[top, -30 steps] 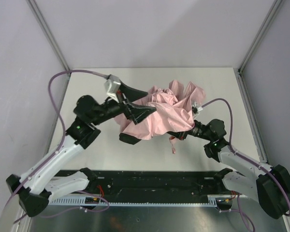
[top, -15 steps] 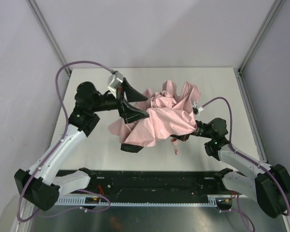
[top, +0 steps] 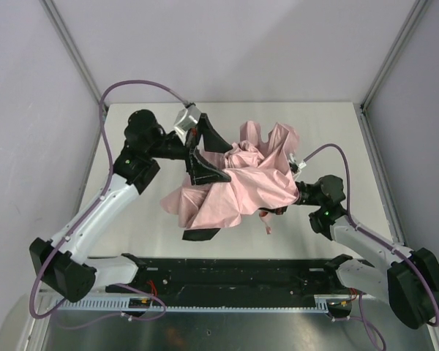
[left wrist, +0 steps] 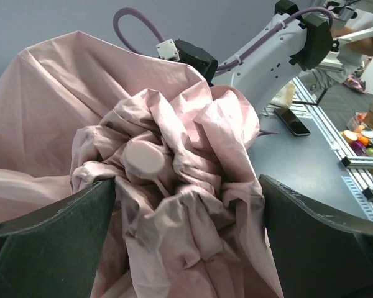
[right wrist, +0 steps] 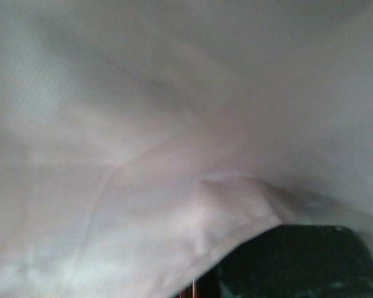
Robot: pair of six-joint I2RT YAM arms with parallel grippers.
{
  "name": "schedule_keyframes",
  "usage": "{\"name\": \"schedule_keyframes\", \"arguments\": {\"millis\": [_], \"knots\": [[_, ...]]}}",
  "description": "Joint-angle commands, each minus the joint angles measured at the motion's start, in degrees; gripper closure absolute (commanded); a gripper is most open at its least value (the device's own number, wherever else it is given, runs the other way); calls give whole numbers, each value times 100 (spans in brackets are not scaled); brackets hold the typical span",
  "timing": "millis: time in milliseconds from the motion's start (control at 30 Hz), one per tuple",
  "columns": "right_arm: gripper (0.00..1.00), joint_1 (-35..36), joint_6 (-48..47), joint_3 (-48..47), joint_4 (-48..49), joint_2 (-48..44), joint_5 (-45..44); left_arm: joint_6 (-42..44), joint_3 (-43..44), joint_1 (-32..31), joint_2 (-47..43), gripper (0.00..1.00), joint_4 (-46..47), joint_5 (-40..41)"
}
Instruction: Put away the umbrella
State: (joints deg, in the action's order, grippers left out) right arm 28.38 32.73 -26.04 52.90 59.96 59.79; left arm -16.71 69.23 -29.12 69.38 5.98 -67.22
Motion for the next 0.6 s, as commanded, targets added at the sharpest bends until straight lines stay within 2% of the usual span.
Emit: {"name": "schedule_keyframes", "arguments": {"millis": [0,133,300,367,433,467,533,567], "knots": [[100,192,-277,-410,63,-47,304,163,339,-120,321,1,1,-443],[100,398,-664,-583,-505,-91,310,172,422,-249,528,0,-4,-505],[100,445,-653,-612,-491,-103,350,215,403,-345,621,2,-5,-644],[100,441,-632,-617,-489,-142,371,237,329,-348,620,8,-6,-751],[100,440,-574,-620,-449,-158,410,256,271,-353,636,19,-45,-852],[100,440,-543,-621,-422,-159,428,265,242,-355,641,19,-62,-897],[100,427,-488,-621,-393,-160,468,287,179,-350,619,7,-106,-940],[100,403,-443,-617,-381,-160,501,311,135,-336,575,4,-123,-976]]}}
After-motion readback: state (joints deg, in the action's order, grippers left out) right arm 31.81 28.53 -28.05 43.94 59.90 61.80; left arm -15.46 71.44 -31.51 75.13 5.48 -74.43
